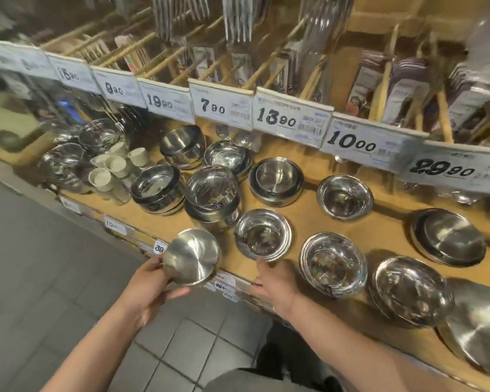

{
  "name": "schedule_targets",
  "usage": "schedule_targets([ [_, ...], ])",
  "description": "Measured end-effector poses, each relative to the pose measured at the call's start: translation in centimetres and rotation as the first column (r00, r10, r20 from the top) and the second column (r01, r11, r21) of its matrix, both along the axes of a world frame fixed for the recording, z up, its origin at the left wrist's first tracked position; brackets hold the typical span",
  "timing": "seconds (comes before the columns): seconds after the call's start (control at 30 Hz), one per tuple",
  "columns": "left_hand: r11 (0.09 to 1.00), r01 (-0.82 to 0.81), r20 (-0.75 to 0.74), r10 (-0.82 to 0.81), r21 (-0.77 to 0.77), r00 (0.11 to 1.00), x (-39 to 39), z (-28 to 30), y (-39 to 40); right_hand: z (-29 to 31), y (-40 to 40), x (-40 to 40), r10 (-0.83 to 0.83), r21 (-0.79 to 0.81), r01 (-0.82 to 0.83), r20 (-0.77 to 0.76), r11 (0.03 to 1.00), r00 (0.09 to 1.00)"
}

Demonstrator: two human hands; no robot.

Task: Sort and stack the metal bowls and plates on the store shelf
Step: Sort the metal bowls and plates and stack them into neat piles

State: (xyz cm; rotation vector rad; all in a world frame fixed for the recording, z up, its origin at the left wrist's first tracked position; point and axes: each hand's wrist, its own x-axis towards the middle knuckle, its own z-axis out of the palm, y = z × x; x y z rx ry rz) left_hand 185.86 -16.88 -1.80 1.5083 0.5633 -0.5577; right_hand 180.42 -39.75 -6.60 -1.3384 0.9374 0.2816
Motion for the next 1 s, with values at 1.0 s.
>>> schedule_targets([
  [1.0, 0.959, 0.284, -0.061, -0.285, -0.025, 0.957, 3.1, -2.9, -12.8, 6.8, -12.5, -10.0, -0.263, -0.211, 0.260, 0.011, 0.942, 0.965],
])
